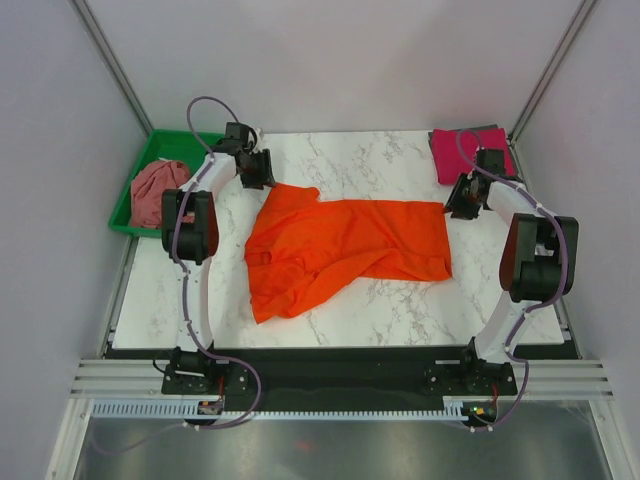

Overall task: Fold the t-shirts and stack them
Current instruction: Flatten the tshirt out

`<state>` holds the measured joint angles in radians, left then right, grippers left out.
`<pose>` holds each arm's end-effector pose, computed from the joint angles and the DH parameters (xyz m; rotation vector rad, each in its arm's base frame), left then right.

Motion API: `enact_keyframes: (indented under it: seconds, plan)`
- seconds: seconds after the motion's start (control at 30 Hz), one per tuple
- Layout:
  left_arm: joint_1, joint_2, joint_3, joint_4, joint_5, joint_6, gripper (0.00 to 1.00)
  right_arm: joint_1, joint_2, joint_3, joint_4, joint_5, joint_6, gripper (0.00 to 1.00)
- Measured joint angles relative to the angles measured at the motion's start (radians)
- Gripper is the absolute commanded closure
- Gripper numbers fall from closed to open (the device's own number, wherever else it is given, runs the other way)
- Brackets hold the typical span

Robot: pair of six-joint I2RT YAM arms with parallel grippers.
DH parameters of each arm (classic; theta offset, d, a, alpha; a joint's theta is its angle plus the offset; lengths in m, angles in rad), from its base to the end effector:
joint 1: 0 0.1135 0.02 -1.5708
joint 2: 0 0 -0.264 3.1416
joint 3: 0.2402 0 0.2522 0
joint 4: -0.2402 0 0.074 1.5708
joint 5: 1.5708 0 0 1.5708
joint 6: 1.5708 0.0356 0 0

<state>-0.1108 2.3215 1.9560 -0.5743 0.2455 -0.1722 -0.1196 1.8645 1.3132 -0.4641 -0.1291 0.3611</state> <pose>0.5102 -0.0655 0.1874 0.0241 2.5209 -0.4236 0.3919 -0.0425 0.1961 0.5711 2.5308 0.2555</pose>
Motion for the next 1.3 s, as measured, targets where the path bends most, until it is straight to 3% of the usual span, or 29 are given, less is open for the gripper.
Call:
enact_keyframes:
  seconds: [0.23,1.0,1.1,1.13,1.23,1.3]
  plan:
    - [0.005,0.097,0.119,-0.008,0.003,0.025,0.5,0.006,0.0,0.0,0.002,-0.02,-0.003,0.6]
    - [-0.03,0.136,0.168,-0.098,-0.014,0.043,0.56,0.01,0.0,0.035,0.007,0.013,-0.025,0.53]
    - [-0.031,0.151,0.196,-0.121,-0.024,0.043,0.63,0.01,0.0,0.048,0.007,0.013,-0.025,0.53]
    - [-0.032,0.156,0.208,-0.131,-0.027,0.043,0.75,0.01,0.0,0.053,0.007,0.013,-0.026,0.51]
    - [-0.032,0.165,0.219,-0.14,-0.034,0.048,0.98,0.01,0.003,0.069,0.006,0.01,-0.035,0.44]
    - [-0.032,0.166,0.22,-0.143,-0.047,0.051,0.98,0.007,0.017,0.098,0.003,-0.018,-0.051,0.38]
